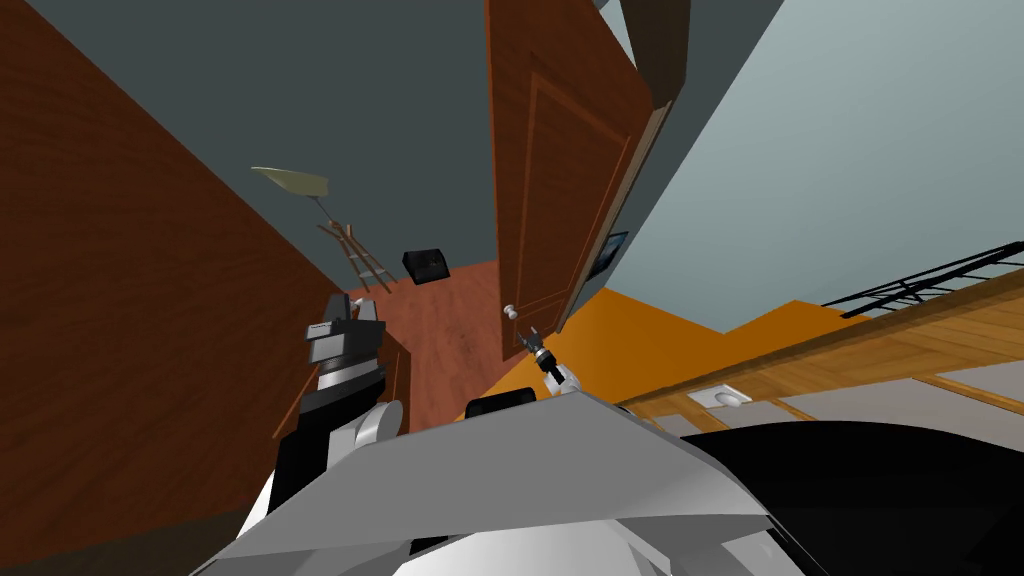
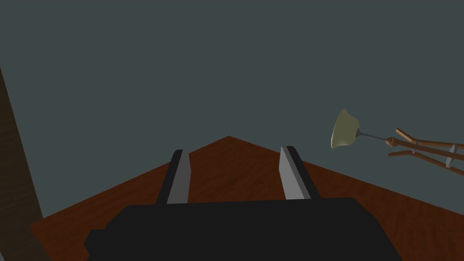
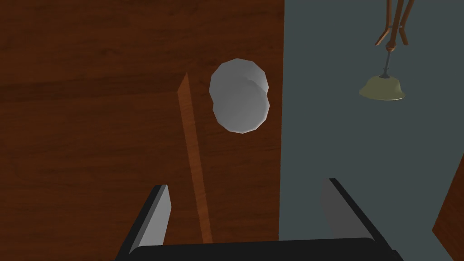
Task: Push the door open
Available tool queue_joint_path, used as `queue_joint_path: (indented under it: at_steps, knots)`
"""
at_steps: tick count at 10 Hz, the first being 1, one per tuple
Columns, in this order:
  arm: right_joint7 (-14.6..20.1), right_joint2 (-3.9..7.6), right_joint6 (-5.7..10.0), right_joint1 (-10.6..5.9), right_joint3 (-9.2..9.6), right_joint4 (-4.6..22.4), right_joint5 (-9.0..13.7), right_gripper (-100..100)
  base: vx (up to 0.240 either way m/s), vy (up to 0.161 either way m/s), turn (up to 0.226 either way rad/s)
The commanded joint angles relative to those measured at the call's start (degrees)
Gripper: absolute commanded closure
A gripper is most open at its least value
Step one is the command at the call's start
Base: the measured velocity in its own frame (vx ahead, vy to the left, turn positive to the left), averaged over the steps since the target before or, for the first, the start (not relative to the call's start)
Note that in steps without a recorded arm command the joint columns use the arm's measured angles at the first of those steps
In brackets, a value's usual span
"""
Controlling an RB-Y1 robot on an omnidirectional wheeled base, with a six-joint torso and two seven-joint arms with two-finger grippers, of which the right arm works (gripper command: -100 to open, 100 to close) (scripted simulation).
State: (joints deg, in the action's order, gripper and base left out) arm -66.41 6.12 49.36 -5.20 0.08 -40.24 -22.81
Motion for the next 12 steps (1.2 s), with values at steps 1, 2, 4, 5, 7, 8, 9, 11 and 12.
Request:
queue_joint_path:
  at_steps: [1, 2, 4, 5, 7, 8, 9, 11, 12]
  knots:
    - [0.0, 0.0, 0.0, 0.0, 0.0, 0.0, 0.0, -100, -0.015, 0.009, -0.035]
    - [-0.5, -0.14, -0.09, -0.04, -0.15, 0.1, 0.0, -100, 0.101, 0.041, 0.037]
    - [-0.7, -0.25, -0.12, -0.08, -0.27, 0.1, 0.1, -100, 0.167, 0.034, 0.013]
    - [-0.9, -0.39, -0.15, -0.12, -0.4, 0.2, 0.1, -100, 0.19, 0.073, 0.029]
    - [-1.3, -0.69, -0.21, -0.2, -0.66, 0.4, 0.3, -100, 0.193, 0.076, 0.025]
    - [-1.5, -0.84, -0.24, -0.24, -0.78, 0.4, 0.3, -100, 0.176, 0.07, 0.032]
    - [-1.7, -0.97, -0.26, -0.27, -0.87, 0.5, 0.4, -100, 0.177, 0.057, 0.017]
    - [-1.5, -0.88, -0.25, -0.24, -0.8, 0.4, 0.3, 100, 0.035, 0.009, -0.004]
    - [-1.5, -0.88, -0.25, -0.24, -0.8, 0.4, 0.3, 100, -0.025, -0.014, 0.005]
